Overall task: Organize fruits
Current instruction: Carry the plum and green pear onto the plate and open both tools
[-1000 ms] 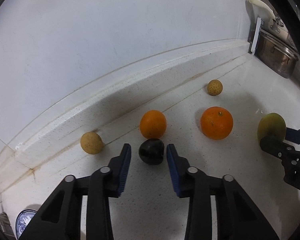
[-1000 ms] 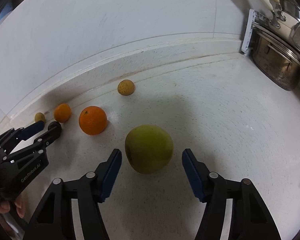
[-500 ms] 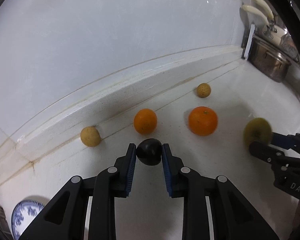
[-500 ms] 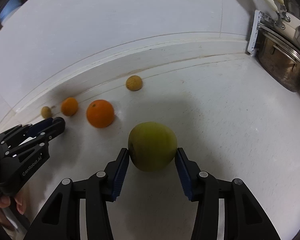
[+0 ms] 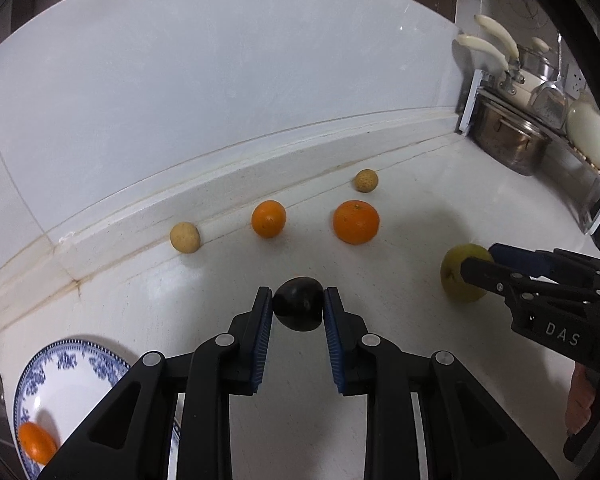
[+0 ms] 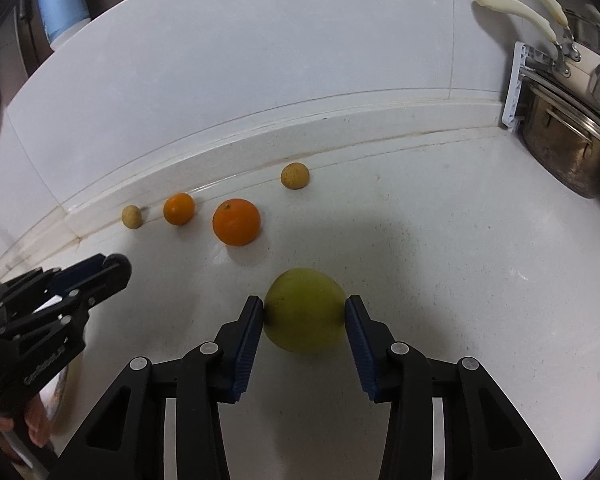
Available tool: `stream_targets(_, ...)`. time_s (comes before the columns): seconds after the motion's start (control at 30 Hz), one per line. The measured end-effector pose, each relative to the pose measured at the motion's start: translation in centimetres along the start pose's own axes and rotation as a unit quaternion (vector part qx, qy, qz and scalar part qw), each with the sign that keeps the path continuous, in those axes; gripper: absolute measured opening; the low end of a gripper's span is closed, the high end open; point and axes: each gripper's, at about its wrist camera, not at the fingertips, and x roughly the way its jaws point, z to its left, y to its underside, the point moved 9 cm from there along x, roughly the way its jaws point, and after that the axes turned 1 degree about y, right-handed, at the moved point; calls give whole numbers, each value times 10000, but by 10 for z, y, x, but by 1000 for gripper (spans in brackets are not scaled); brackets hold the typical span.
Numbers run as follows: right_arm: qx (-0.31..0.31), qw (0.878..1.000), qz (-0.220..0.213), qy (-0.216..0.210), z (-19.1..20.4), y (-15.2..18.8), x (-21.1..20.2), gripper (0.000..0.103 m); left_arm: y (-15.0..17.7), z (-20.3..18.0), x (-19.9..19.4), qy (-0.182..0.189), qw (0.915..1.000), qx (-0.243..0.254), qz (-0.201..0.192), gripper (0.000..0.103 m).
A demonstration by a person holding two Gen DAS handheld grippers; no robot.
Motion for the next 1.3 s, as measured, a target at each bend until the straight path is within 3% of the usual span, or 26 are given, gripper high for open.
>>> stream_targets(0.17, -176, 9997, -155, -50, 10, -3, -17, 36, 3, 2, -9, 43, 9999, -135, -50, 26)
stream_targets(0.2, -234, 9996, -173, -53, 13, -3, -19, 28, 3, 0, -10, 48, 9999, -143, -56, 26)
stream_targets(0.23, -297, 9994, -160, -61, 15, -3, -20, 4, 3, 0, -11, 46, 9999, -142, -57, 26)
stream_targets(0.3, -361, 9993, -75, -80, 17, 0, -19, 3, 5, 0, -16, 10, 9999, -116, -103, 26)
stream_targets(0.33, -343, 9993, -36, -163, 17, 1, -18, 4, 6, 0, -19, -27, 9999, -72, -119, 26)
stream_targets(0.4, -338, 9993, 97, -143, 15, 8, -14, 19, 9, -2, -20, -57, 9999, -5, -136, 26)
stream_targets(0.47, -247, 9994, -56, -244, 16, 10, -22, 53, 12, -4, -25, -96, 9998, 41, -181, 26)
stream_targets(0.53, -214, 9987, -269, -382, 23, 9, -34, 60, 15, -5, -30, -65, 9998, 29, -210, 26)
stream_targets(0.57, -285, 9979, -351, -457, 28, 10, -38, 71, 17, -3, -33, -56, 9997, -14, -228, 26)
stream_targets(0.63, -527, 9966, -315, -554, 43, 14, -40, 77, 22, 6, -39, -109, 9994, -214, -250, 26)
stream_targets(1.03, -1115, 9824, 455, -1430, 123, 52, -14, 75, 68, 64, -69, -580, 9936, -956, -130, 26)
stream_targets(1.17, -1142, 9759, 662, -1738, 143, 60, -6, 52, 78, 73, -78, -673, 9922, -1040, -129, 26)
stream_targets(1.3, -1188, 9767, 647, -1667, 154, 55, 2, 50, 80, 81, -86, -758, 9916, -1037, -157, 26)
